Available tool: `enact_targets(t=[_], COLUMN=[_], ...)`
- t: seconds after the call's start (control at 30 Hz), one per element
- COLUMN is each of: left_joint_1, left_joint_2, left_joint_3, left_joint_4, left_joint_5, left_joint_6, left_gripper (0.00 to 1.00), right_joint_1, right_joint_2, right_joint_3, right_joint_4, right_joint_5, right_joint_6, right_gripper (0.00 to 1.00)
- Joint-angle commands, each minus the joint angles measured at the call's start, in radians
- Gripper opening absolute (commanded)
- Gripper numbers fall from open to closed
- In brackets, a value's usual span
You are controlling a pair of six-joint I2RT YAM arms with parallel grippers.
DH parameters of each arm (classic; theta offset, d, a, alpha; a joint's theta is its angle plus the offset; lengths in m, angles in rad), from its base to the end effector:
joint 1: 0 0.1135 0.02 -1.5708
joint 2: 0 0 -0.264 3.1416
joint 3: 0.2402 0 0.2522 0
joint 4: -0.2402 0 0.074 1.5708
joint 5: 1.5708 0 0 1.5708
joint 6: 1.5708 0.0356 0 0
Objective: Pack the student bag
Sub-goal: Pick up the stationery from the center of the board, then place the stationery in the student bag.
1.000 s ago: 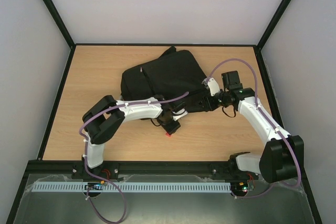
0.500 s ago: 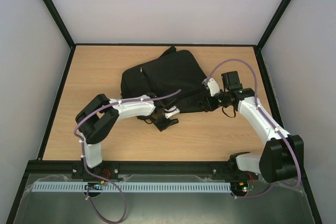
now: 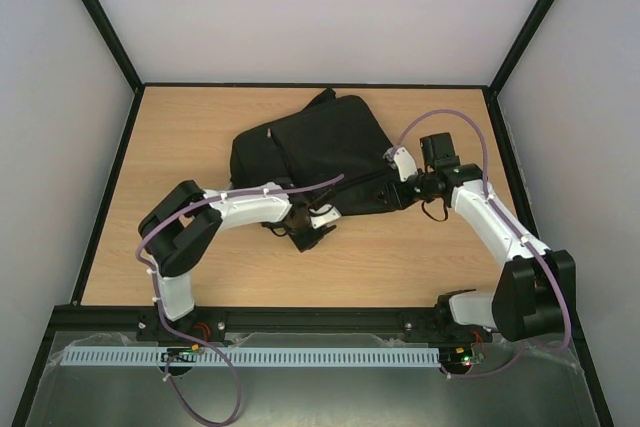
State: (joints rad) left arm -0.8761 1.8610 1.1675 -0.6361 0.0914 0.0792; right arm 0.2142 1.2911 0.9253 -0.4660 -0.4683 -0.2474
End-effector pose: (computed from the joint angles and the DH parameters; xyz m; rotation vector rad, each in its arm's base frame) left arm 0.2205 -0.2698 0.1497 1.3675 2.6063 -0.2625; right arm 0.2590 0.0728 0.2575 -0.7470 2.2324 0.5440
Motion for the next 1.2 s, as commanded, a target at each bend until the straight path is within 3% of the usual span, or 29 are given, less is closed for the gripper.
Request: enact_targets(t=[0.0, 0.17, 0.23, 0.43, 0.67, 0.93, 1.17], left_joint_1=[0.006, 0.011, 0.02, 0.081, 0.222, 0.397, 0.628], left_joint_2=[-0.012, -0.044, -0.065, -0.19, -0.264, -0.325, -0.325], left_joint_3=[-0.05, -0.049, -0.041, -0.027, 0.074, 0.101, 0.063], left_joint_4=[-0.041, -0.039, -0.047, -0.105, -0.185, -0.17, -0.187], left_joint_5=[-0.001, 0.011, 0.027, 0.07, 0.188, 0.21, 0.261], left_joint_6=[0.003, 0.035, 0.066, 0.205, 0.306, 0.315, 0.294], left_gripper=[0.38, 0.19, 0.16, 0.16, 0.16, 0.15, 0.14], right_joint_1=[-0.004, -0.004, -0.003, 0.002, 0.043, 0.213, 0.359], right_joint_2=[0.022, 0.054, 0.066, 0.148, 0.388, 0.555, 0.651], right_joint_3=[0.038, 0.07, 0.081, 0.192, 0.514, 0.739, 0.816], right_joint_4=[-0.04, -0.071, -0.103, -0.135, -0.166, -0.165, -0.072], right_joint_5=[-0.035, -0.053, -0.081, -0.05, 0.005, 0.097, 0.312], right_joint_6=[-0.004, 0.003, 0.002, -0.007, 0.005, 0.027, 0.129], right_gripper=[0.61, 0.6, 0.59, 0.58, 0.57, 0.58, 0.6])
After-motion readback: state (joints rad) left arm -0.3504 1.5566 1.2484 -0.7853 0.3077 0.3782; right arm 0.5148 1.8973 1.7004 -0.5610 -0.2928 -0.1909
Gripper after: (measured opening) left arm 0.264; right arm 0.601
